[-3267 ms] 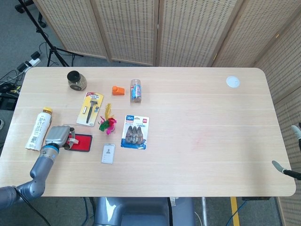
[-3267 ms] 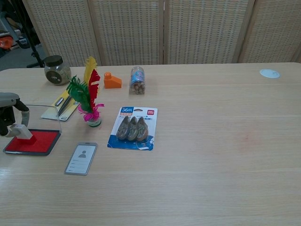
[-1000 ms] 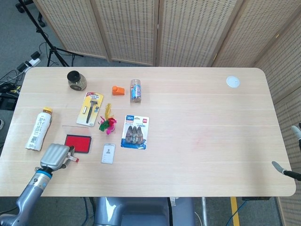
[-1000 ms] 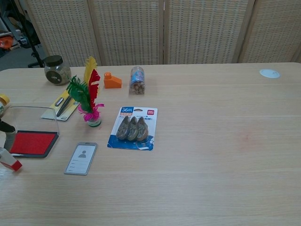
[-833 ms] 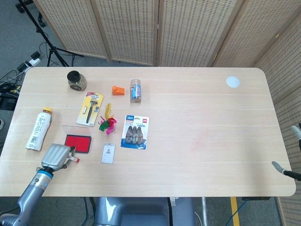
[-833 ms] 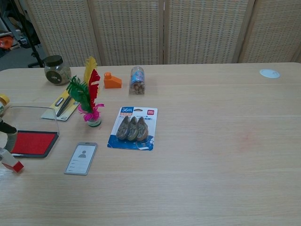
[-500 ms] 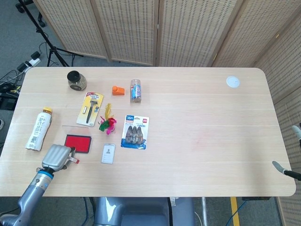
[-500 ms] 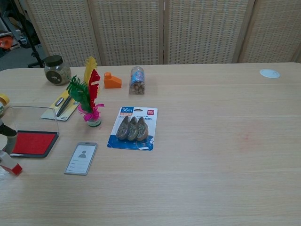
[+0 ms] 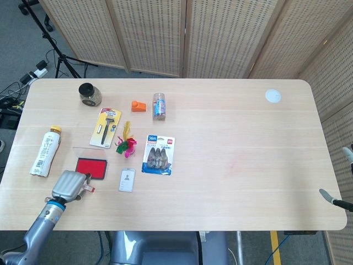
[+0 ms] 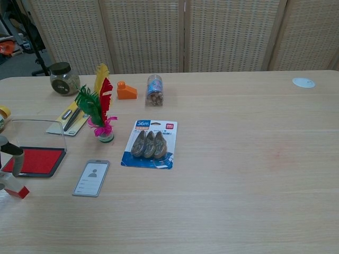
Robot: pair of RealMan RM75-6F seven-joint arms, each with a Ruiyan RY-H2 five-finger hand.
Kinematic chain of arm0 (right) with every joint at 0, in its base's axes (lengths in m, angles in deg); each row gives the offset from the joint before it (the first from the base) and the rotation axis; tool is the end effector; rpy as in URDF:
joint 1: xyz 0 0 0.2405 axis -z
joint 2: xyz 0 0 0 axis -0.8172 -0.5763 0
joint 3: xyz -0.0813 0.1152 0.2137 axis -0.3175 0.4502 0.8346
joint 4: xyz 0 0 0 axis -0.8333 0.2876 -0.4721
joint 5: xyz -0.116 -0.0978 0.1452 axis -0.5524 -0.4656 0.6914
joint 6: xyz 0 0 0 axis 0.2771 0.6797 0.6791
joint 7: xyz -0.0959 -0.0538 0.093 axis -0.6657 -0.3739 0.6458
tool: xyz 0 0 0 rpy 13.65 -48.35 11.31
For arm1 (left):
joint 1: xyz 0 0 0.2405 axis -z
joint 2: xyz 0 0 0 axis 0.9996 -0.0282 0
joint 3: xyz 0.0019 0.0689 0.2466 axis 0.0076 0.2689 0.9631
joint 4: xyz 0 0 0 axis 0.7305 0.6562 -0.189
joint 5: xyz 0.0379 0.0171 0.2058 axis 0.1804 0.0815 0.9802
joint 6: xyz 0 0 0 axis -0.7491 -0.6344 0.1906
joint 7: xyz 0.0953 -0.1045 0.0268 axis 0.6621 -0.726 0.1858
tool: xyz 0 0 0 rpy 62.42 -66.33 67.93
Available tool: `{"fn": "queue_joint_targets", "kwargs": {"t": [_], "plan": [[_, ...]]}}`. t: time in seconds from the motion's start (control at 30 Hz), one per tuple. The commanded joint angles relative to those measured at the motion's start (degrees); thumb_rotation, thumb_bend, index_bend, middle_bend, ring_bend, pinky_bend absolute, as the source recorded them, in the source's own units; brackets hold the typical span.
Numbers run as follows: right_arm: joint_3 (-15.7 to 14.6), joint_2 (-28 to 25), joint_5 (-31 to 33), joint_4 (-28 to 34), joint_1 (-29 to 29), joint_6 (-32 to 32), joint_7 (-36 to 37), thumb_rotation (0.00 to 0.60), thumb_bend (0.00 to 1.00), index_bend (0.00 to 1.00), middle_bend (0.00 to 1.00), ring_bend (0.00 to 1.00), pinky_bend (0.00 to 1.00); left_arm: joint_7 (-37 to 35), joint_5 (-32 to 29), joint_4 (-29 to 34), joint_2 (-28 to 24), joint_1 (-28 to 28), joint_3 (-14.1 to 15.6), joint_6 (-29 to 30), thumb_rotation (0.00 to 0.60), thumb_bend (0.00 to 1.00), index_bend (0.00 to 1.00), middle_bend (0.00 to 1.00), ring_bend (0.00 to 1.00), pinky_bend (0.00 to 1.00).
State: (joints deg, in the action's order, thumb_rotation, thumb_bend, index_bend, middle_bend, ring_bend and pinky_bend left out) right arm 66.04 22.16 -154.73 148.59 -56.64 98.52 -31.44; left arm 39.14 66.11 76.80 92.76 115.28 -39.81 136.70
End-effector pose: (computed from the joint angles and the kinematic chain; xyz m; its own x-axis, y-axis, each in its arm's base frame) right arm -0.3187 -0.1787 0.2304 0.2229 0.1435 0.9642 -0.9742 -0.0017 0.2255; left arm -0.2805 0.2424 0.0250 0.6435 0.4108 0.6458 0.7599 -0.2420 -0.6033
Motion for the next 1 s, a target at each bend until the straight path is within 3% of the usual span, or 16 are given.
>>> {"fn": "queue_joint_targets", "kwargs": {"t": [0.03, 0.37, 0.43, 0.5, 0.53, 0.6, 0.67, 0.73, 0.77, 0.83, 1.0], "plan": [[0.03, -0.02, 0.08, -0.02, -0.03, -0.08, 0.04, 0.600, 0.00, 0.02, 0.00, 0.00, 0.00, 0.84, -0.51, 0.59, -0.20, 0.06, -0.25, -0.05, 0.600, 0.31, 0.49, 1.00, 0.95, 0.97], [0.10, -0.08, 0.13, -0.10, 0.04, 0.08, 0.30, 0.600, 0.00, 0.02, 0.00, 0.00, 0.00, 2.14, -0.14, 3.26, -2.07, -0.26, -0.25, 0.73, 0.600, 0.30, 0.43, 0.98, 0.94, 0.97], [0.08, -0.10, 0.07, -0.10, 0.05, 0.09, 0.35, 0.600, 0.00, 0.02, 0.00, 0.00, 0.00, 1.95, 0.68, 4.72, -3.49, -0.70, -0.35, 2.06, 0.600, 0.30, 0.42, 0.96, 0.93, 0.97], [0.10, -0.11, 0.09, -0.09, 0.08, 0.16, 0.37, 0.600, 0.00, 0.02, 0.00, 0.00, 0.00, 0.82, 2.36, 6.49, -5.29, -1.53, -0.67, 4.43, 0.600, 0.27, 0.37, 0.85, 0.83, 0.94], [0.12, -0.13, 0.10, -0.09, 0.10, 0.20, 0.44, 0.600, 0.00, 0.02, 0.00, 0.00, 0.00, -0.46, 3.94, 7.46, -6.45, -2.25, -0.91, 6.36, 0.600, 0.25, 0.33, 0.76, 0.75, 0.89], [0.13, -0.13, 0.09, -0.08, 0.12, 0.26, 0.48, 0.600, 0.00, 0.02, 0.00, 0.00, 0.00, -2.90, 6.70, 8.10, -7.76, -3.55, -1.39, 9.82, 0.600, 0.19, 0.16, 0.36, 0.44, 0.64], [0.13, -0.11, 0.01, -0.05, 0.14, 0.35, 0.42, 0.600, 0.00, 0.02, 0.00, 0.00, 0.00, -6.03, 9.81, 7.69, -8.77, -5.35, -1.61, 13.82, 0.600, 0.16, 0.04, 0.08, 0.16, 0.40], [0.07, -0.08, -0.13, -0.01, 0.15, 0.41, 0.27, 0.600, 0.00, 0.02, 0.00, 0.00, 0.00, -9.81, 11.59, 7.04, -9.37, -7.14, -2.19, 17.33, 0.600, 0.14, 0.00, 0.00, 0.02, 0.21], [0.04, -0.07, -0.20, 0.02, 0.16, 0.43, 0.22, 0.600, 0.00, 0.02, 0.00, 0.00, 0.00, -11.34, 12.09, 6.65, -9.48, -7.82, -2.51, 18.65, 0.600, 0.12, 0.00, 0.00, 0.00, 0.12], [-0.02, -0.04, -0.33, 0.06, 0.18, 0.52, 0.07, 0.600, 0.00, 0.02, 0.00, 0.00, 0.00, -14.73, 12.84, 5.62, -9.68, -9.43, -3.03, 21.22, 0.600, 0.10, 0.00, 0.00, 0.00, 0.03], [-0.05, 0.03, -0.44, 0.10, 0.21, 0.65, -0.19, 0.600, 0.00, 0.02, 0.00, 0.00, 0.00, -19.52, 11.81, 3.22, -9.15, -12.80, -4.17, 25.05, 0.600, 0.10, 0.00, 0.00, 0.00, 0.00]]}}
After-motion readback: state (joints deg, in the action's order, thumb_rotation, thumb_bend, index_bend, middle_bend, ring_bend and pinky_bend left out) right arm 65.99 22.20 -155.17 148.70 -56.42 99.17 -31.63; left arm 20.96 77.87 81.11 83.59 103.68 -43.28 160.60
